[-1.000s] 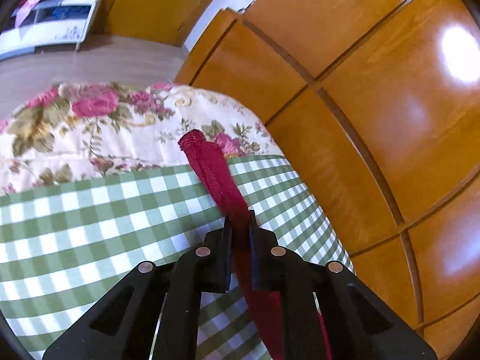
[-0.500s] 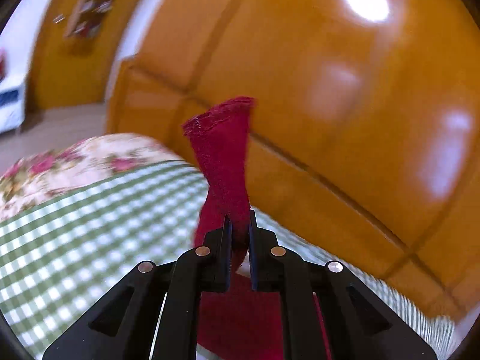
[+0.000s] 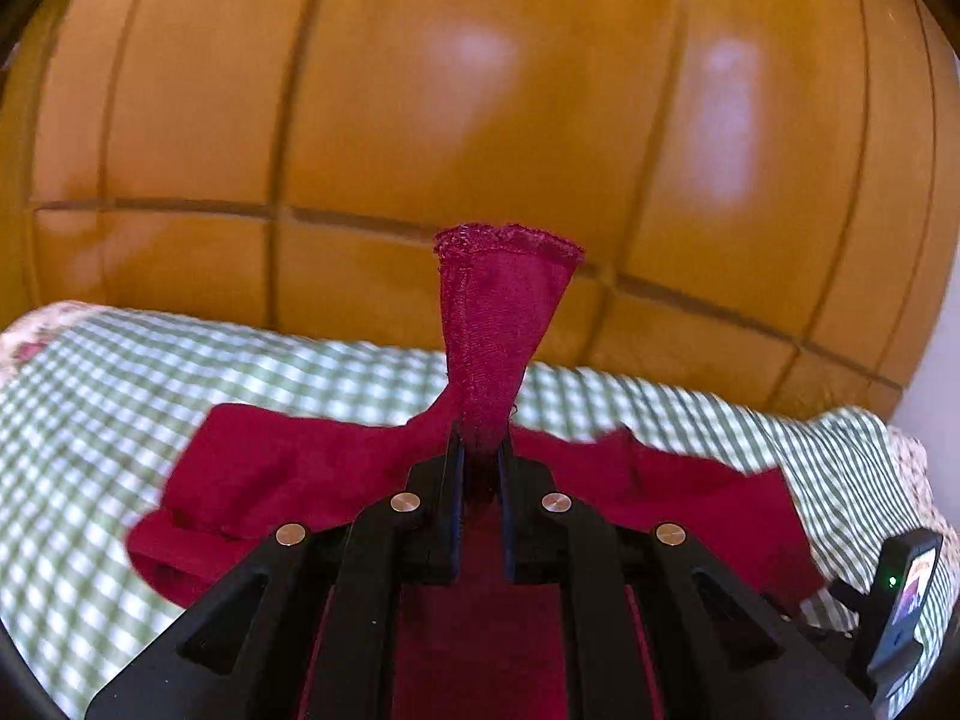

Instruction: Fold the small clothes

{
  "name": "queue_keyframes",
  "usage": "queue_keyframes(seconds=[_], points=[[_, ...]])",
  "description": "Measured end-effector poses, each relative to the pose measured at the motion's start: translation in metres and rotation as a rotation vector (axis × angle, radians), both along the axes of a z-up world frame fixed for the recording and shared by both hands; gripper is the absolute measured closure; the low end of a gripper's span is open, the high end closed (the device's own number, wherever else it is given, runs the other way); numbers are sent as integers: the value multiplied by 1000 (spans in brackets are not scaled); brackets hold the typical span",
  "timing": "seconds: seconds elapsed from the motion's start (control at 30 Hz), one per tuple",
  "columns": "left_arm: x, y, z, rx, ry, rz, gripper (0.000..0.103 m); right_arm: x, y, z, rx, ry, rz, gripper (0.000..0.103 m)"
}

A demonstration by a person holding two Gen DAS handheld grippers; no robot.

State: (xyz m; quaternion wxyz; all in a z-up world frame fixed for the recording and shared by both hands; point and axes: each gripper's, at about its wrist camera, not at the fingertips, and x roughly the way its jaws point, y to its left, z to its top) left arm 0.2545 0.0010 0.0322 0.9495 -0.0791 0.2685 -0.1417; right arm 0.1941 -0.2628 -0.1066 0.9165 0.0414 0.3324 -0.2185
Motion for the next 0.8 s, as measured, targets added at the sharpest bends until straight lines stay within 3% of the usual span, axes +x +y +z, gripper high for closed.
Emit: queue_keyframes(seconds=[0.27,0.33,0.43,0.47,0.5,0.67,0.8], points=[[-1,-72,-42,81,86,-107,95,0,0,0,3,-1,1,2],[-2,-82,-52,110,100,-114,91,0,-1,0,8,-2,2,2],[-3,-80,-61,88,154,-142,58,0,-2,0,19,-5,4,2],[-4,-76,-61,79,169,-145,36,0,-2,0,23,-6,5,2],[-7,-68,-61,67,166,-138,27,0,-2,1,23,-6,4,2],[-18,-25,-54,53,112,-57,26,0,-1,1,18,-6,3,2],[-14,31,-59,44,110,112,26,-2,0,2,13,-21,1,2]])
